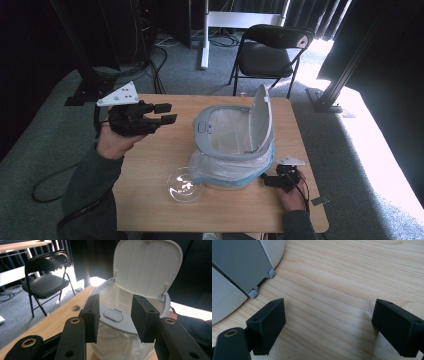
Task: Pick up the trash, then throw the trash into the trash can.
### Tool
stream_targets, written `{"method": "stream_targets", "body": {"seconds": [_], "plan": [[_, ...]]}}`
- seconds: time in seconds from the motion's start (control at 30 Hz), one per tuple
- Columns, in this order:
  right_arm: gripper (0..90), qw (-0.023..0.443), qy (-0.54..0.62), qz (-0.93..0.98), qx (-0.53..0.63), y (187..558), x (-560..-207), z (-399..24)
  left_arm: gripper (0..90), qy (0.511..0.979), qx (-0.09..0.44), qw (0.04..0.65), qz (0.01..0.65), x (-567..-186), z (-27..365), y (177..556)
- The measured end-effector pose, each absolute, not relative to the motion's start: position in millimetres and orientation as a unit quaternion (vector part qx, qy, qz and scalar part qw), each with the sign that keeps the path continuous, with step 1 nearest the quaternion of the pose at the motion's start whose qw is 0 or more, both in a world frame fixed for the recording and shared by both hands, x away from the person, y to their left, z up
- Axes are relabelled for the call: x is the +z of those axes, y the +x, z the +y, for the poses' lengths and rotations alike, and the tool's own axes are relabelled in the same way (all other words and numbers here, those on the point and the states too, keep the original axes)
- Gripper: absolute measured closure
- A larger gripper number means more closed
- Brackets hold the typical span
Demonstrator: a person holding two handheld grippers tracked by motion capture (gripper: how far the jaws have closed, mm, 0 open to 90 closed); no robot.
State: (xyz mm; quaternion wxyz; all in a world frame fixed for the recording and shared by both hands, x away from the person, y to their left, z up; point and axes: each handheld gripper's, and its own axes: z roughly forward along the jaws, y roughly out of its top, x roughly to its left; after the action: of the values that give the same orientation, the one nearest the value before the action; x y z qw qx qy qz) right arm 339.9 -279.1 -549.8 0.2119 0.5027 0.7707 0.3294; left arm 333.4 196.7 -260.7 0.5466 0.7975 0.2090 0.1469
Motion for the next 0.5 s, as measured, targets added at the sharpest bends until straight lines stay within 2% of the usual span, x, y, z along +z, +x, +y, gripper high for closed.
{"method": "stream_targets", "body": {"seconds": [0.5], "plan": [[11.0,0.212,0.503,0.771,0.329,340,-550,-279,58.6,0.788,0.161,0.543,0.240,-287,215,341]]}}
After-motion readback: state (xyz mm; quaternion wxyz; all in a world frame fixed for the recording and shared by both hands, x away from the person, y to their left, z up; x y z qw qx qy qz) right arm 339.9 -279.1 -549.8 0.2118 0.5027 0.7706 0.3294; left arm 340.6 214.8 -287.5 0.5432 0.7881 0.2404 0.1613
